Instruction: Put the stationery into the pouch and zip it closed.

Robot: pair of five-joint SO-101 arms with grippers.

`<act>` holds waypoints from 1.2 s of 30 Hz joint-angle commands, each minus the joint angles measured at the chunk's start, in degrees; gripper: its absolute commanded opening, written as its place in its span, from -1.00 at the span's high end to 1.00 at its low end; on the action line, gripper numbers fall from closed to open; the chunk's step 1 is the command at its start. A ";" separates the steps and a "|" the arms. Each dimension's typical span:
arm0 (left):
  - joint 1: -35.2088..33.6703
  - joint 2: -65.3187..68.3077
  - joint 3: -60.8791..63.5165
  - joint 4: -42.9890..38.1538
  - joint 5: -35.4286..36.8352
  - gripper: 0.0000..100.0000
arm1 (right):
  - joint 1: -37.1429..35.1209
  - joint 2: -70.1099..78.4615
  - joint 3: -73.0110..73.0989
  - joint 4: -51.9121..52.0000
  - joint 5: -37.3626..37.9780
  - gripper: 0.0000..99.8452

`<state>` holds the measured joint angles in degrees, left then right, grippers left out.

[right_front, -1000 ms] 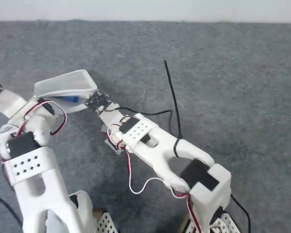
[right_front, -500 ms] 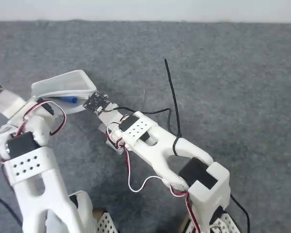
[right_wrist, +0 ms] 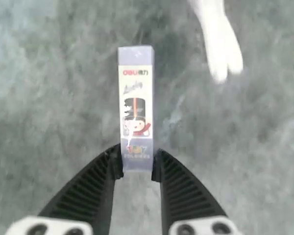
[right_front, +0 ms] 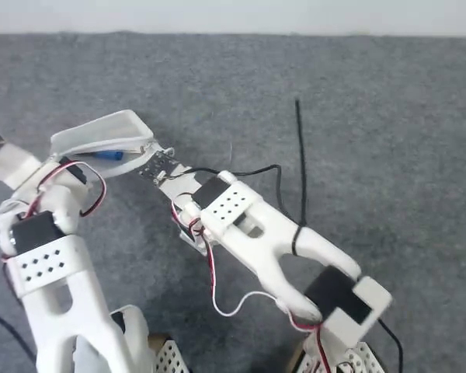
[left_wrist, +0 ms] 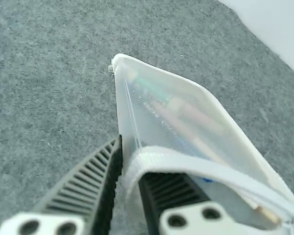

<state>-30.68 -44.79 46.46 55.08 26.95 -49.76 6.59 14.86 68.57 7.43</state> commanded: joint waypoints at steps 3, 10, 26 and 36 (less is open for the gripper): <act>0.26 -0.79 -1.45 -2.11 1.14 0.98 | 1.36 -9.71 -1.58 8.57 1.23 0.99; 0.26 -0.79 -1.45 -2.20 1.14 0.98 | 7.08 -14.55 -1.49 17.19 1.14 0.99; 0.09 -0.79 -1.63 -1.93 1.14 0.98 | 15.08 -14.81 3.69 12.18 0.62 0.98; 0.26 -0.79 -1.71 -2.02 1.14 0.98 | 14.99 -14.81 4.22 10.68 0.62 0.71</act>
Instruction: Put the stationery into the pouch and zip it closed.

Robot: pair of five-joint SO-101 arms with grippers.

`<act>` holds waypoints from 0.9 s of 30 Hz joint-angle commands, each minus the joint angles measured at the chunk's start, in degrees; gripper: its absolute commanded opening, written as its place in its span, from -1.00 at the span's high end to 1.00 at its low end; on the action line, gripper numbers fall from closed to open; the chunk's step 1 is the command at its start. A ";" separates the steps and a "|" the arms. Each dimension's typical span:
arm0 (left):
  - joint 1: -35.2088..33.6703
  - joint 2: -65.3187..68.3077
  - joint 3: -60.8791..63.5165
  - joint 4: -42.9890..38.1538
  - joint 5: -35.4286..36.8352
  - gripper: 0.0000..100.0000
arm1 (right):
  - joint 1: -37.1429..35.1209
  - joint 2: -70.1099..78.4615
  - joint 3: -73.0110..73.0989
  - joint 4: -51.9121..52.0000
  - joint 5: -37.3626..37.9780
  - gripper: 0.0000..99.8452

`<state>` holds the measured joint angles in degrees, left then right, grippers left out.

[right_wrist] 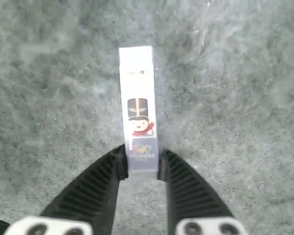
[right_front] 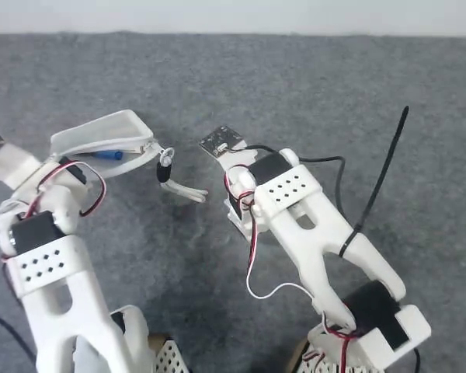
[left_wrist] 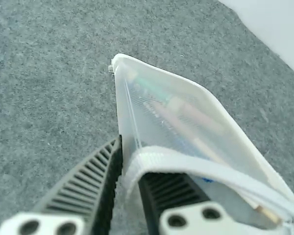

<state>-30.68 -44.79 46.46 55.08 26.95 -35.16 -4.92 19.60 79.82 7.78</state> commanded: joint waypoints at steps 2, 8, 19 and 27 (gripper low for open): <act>0.26 -0.79 -1.71 -2.02 1.14 0.98 | 0.40 -3.30 -0.53 -0.84 0.18 0.71; 0.26 -0.79 -1.71 -2.11 1.14 0.98 | -0.13 -3.21 -0.44 -3.56 0.18 0.73; 0.26 -0.79 -1.71 -2.11 1.05 0.98 | -6.37 -3.12 6.95 -13.58 2.55 0.72; 0.26 -0.79 -1.71 -1.93 1.05 0.98 | -6.02 -1.19 7.65 -17.01 11.34 0.72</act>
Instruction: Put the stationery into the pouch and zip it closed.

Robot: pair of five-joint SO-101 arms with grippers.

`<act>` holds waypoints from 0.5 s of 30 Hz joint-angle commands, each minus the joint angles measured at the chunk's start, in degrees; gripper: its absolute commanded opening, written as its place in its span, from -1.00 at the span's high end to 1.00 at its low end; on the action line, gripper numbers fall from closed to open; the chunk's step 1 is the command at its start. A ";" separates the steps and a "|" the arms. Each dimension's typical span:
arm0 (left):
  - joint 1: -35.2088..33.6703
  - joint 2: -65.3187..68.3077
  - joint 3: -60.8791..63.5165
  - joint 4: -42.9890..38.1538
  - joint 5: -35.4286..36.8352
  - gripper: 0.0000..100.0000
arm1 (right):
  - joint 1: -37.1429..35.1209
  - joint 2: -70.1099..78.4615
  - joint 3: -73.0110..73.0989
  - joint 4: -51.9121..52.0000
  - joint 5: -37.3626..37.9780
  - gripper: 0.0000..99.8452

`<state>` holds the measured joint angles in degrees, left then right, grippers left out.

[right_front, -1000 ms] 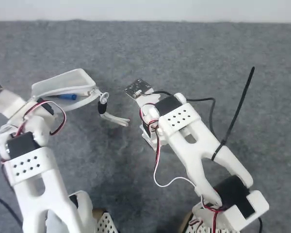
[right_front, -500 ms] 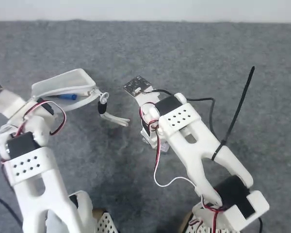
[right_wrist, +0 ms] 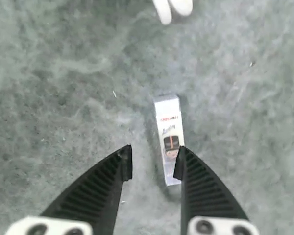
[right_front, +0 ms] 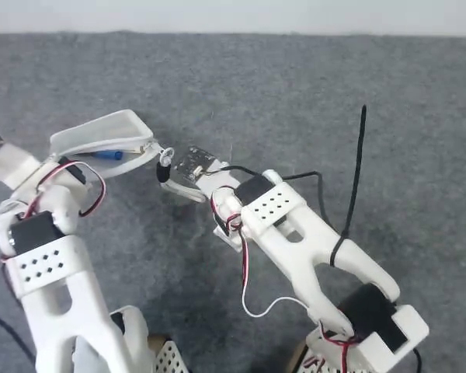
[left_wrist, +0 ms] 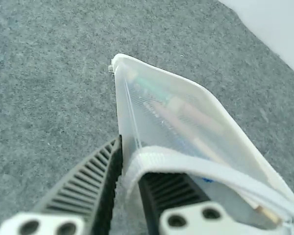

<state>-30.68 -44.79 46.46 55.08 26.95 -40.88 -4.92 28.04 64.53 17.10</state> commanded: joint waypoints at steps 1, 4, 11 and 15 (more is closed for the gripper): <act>0.26 -0.79 -1.71 -1.93 1.05 0.98 | -0.31 -0.04 -0.79 -2.86 2.02 0.72; 0.26 -0.79 -1.71 -1.93 1.05 0.98 | -0.31 4.26 -1.41 -5.58 2.11 0.72; 0.26 -0.79 -1.71 -1.93 1.05 0.98 | 1.19 11.47 -9.58 -2.68 2.11 0.72; 0.26 -0.79 -1.71 -1.93 1.05 0.98 | 3.38 14.55 -12.22 -2.59 2.11 0.72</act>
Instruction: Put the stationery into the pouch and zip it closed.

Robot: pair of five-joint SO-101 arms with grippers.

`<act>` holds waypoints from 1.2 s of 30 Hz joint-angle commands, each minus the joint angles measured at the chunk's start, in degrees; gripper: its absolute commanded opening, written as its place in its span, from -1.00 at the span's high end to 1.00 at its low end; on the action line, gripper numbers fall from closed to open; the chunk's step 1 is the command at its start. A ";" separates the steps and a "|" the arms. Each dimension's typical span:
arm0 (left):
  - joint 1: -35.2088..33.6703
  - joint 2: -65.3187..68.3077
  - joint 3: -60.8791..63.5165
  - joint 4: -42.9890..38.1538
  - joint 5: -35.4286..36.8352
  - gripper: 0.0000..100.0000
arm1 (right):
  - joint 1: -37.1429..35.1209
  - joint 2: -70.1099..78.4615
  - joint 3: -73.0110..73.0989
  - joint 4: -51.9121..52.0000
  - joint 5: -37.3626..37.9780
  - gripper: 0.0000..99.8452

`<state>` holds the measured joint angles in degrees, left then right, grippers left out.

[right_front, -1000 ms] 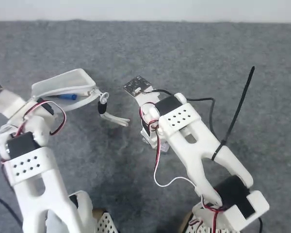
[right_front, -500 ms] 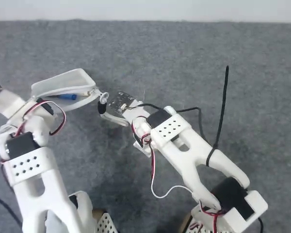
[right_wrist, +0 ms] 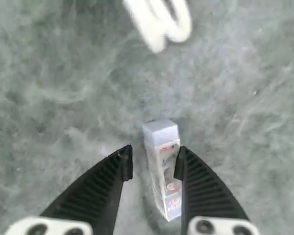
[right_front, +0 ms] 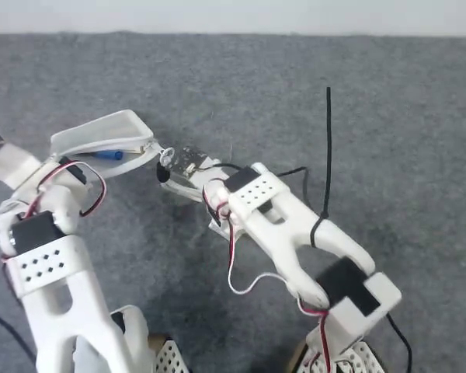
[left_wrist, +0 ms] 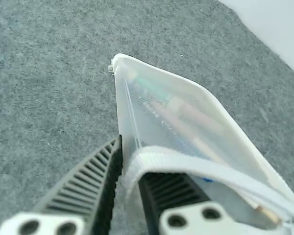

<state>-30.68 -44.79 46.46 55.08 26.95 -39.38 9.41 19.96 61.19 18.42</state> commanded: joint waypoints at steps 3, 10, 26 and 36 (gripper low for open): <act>0.26 -0.79 -1.71 -1.93 1.05 0.98 | 1.71 2.59 -4.92 0.66 0.79 0.72; 0.26 -0.79 -1.63 -1.93 1.05 0.98 | 1.89 6.20 -6.15 0.75 0.79 0.73; 0.35 -0.88 -1.54 -1.85 1.05 0.98 | 1.71 0.84 -6.24 8.22 -4.75 0.98; 2.20 -0.88 -1.45 -1.85 1.05 0.98 | -4.18 -12.26 -6.15 18.15 -5.80 0.99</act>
<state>-29.71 -44.79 46.46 55.08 26.95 -40.44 4.31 15.82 75.87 13.49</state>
